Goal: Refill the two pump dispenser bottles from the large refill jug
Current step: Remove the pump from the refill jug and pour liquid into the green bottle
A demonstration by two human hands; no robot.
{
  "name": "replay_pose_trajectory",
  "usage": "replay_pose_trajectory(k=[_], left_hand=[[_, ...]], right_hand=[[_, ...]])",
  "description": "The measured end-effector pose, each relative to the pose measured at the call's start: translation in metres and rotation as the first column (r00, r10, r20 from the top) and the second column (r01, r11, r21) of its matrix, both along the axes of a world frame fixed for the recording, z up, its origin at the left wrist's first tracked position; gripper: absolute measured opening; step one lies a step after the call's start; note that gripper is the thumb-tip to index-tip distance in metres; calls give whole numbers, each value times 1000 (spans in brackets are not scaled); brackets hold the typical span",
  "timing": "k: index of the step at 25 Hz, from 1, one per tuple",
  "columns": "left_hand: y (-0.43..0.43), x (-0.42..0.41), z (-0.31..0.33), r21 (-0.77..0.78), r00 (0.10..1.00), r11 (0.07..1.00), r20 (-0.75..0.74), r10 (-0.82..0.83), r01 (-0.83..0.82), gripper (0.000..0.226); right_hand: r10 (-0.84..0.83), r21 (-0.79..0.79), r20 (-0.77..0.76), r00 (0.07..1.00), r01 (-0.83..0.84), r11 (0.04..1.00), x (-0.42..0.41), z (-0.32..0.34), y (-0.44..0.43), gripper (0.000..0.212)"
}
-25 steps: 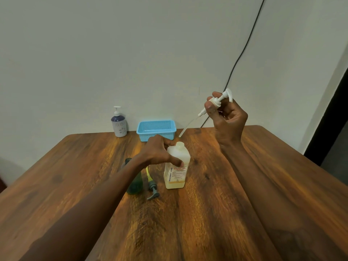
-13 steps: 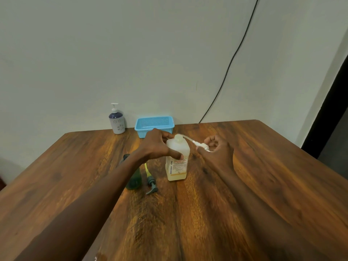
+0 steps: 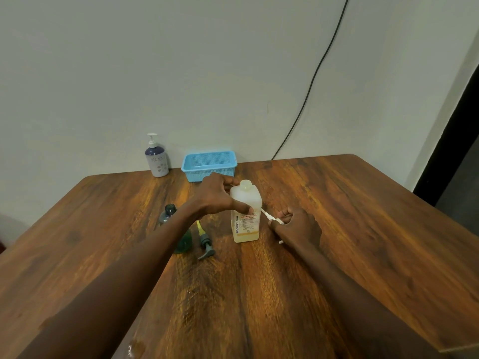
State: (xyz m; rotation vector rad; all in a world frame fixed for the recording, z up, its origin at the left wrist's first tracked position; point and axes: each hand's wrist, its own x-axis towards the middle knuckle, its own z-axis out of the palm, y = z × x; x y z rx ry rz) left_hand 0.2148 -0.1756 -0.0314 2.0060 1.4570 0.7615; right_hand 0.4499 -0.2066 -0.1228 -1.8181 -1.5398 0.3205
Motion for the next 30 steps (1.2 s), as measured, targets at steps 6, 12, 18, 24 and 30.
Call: replay_pose_trajectory(k=[6, 12, 18, 24, 30], left_hand=[[-4, -3, 10, -44, 991, 996, -103, -81, 77, 59], [-30, -18, 33, 46, 995, 999, -95, -9, 13, 93], [-78, -78, 51, 71, 958, 989, -246, 144, -130, 88], [-85, -121, 1, -67, 986, 987, -95, 137, -144, 103], [-79, -127, -34, -49, 972, 972, 38, 232, -230, 117]], right_hand=[[36, -43, 11, 999, -35, 998, 0, 1, 0, 23], [294, 171, -322, 900, -251, 953, -11, 18, -4, 50], [544, 202, -459, 703, -514, 834, -30, 32, -6, 97], [551, 211, -561, 617, -538, 816, -43, 25, -1, 94], [527, 168, -556, 642, -534, 828, -50, 26, 9, 89]])
